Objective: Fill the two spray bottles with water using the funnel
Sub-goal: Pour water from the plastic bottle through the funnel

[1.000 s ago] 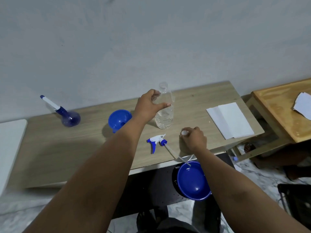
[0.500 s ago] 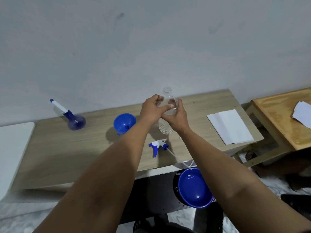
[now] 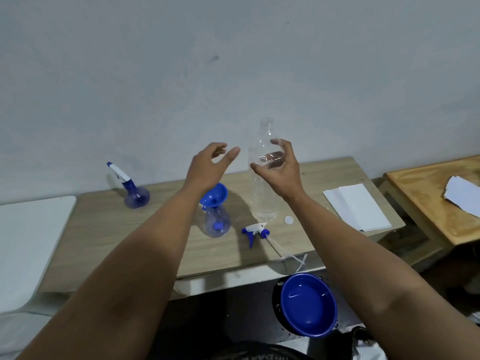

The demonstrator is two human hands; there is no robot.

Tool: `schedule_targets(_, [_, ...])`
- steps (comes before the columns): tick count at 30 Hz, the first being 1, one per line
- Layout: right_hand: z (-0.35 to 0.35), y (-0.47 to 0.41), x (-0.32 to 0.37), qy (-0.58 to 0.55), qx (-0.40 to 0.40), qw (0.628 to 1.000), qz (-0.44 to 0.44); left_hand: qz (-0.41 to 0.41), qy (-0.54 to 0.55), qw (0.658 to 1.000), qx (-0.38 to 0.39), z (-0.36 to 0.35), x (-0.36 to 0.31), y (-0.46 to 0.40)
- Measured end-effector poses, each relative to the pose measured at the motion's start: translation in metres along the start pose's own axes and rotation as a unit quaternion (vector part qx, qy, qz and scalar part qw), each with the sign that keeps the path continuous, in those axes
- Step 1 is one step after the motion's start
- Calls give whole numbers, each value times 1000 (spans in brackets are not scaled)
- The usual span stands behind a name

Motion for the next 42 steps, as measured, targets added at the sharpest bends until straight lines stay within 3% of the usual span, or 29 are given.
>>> schedule_targets(4, [-5,0,17,52,73,996,-9,61,-50,997,-4,21,37,30])
schedule_targets(8, [-14,9,18,109,149,982,-49,131,-67,988,54,21,66,50])
schedule_targets(11, [-21,17,11,151,194,966,-82,138,-63,984,94,12,76,57])
schedule_targets(18, [-27,28,0,260,290,913,-125,97,-35,993,55,0,85,63])
schedule_targets(27, [-23,28,-1,337,326,872,-144,122,-9,992,25,-5,102,57])
schedule_targets(42, [-25,17,14,387,353,839,-149,105,-1,994,20,-6,99,55])
Point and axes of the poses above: each hand's wrist, its own y-axis away from the middle knuckle, its own z-axis out of the back of the hand, x = y × z, the point moved 1 cm from there along -y, towards the middle knuckle, and after that the axes turned 12 degrees about x, right-handed, at the moved point
